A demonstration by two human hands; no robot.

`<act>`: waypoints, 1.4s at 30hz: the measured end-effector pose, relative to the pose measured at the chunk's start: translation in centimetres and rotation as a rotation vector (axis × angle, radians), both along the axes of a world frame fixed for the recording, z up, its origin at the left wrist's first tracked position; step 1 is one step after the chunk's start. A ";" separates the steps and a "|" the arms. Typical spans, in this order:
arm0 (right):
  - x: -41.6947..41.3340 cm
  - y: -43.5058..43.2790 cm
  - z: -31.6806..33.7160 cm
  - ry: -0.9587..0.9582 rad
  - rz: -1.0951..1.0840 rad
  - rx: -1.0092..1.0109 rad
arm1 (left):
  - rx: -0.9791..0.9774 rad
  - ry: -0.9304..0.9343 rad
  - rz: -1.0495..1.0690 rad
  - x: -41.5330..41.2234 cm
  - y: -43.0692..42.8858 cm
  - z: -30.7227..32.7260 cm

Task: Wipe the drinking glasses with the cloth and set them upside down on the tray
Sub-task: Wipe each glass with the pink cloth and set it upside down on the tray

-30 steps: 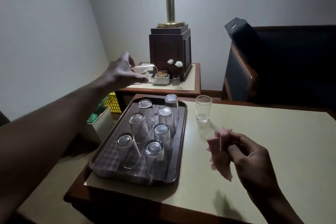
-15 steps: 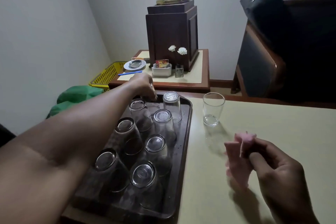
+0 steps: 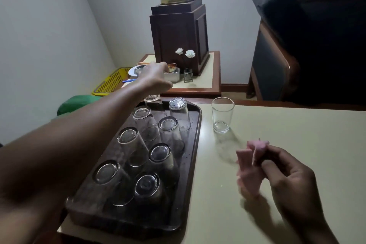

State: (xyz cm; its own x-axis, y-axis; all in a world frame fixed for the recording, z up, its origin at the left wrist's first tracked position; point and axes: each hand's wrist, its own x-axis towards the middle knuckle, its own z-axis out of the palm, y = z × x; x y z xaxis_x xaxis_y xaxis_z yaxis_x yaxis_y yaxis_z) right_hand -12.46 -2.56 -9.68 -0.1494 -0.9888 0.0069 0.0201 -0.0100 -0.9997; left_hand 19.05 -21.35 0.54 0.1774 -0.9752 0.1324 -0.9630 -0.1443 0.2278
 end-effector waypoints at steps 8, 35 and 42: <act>-2.8 1.2 -0.1 -0.037 -0.062 0.006 | 0.311 0.062 -0.328 -12.5 1.2 -3.8; -1.3 16.1 3.9 0.102 0.142 -0.187 | -0.066 1.875 -0.031 -22.0 31.4 -6.6; -2.4 17.4 6.0 0.072 0.236 -0.191 | -0.051 1.610 -0.128 -21.1 35.5 -5.8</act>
